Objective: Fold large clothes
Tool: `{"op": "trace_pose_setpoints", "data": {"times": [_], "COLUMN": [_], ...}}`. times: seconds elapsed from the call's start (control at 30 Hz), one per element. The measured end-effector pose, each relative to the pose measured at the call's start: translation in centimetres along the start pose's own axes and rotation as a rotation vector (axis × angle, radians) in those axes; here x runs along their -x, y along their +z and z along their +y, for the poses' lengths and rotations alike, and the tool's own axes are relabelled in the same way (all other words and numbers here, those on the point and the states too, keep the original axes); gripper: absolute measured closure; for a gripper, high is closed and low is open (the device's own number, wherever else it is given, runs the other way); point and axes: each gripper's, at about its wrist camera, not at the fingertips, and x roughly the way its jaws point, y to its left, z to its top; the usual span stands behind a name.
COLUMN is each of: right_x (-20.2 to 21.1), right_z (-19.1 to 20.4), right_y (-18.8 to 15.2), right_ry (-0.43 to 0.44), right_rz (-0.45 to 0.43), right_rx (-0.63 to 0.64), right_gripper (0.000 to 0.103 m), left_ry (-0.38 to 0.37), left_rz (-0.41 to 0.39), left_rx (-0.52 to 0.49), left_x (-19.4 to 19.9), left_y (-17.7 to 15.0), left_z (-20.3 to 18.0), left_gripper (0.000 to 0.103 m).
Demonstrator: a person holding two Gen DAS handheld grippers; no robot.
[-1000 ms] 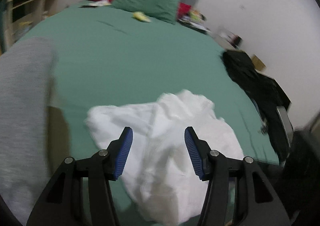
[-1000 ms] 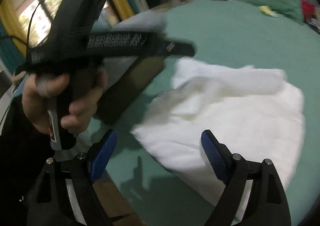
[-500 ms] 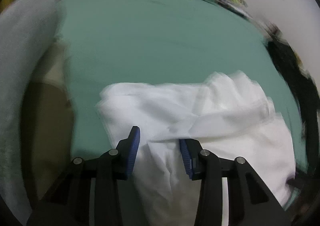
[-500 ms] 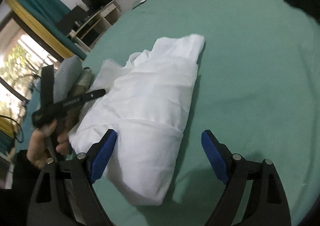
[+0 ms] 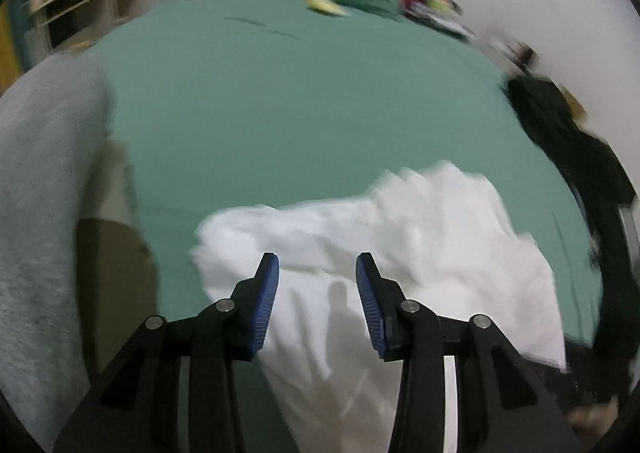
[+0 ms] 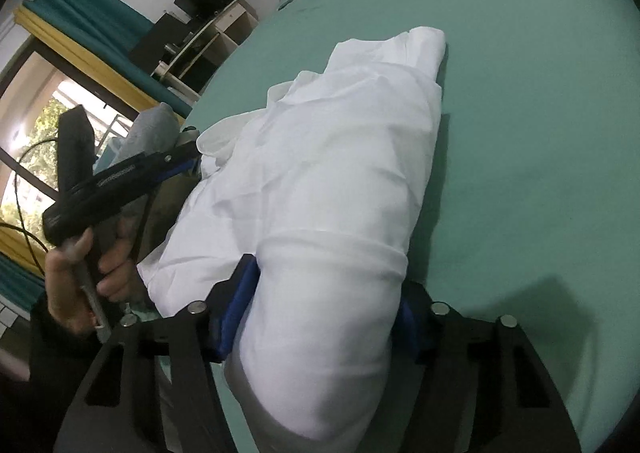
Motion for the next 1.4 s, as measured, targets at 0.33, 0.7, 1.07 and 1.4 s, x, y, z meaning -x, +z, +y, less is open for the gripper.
{"op": "trace_pose_setpoints", "data": {"times": [0.33, 0.7, 1.07, 1.4], "right_x": [-0.6, 1.8, 8.4, 13.6], "right_z": [-0.1, 0.3, 0.7, -2.4], "right_y": [0.0, -0.2, -3.0, -7.4], "right_ry": [-0.013, -0.048, -0.176, -0.267], "right_rz": [-0.019, -0.011, -0.010, -0.006], "right_rx": [-0.019, 0.042, 0.114, 0.043], "right_gripper": [0.048, 0.076, 0.077, 0.066], "left_ry": [-0.005, 0.163, -0.166, -0.221], "left_rz": [0.163, -0.116, 0.163, 0.148], "left_rx": [0.003, 0.263, 0.050, -0.144], "left_x": [-6.0, 0.4, 1.2, 1.6], "left_y": [1.2, 0.6, -11.5, -17.3], "left_z": [-2.6, 2.0, -6.2, -16.5], "left_gripper": [0.060, 0.050, 0.050, 0.095]}}
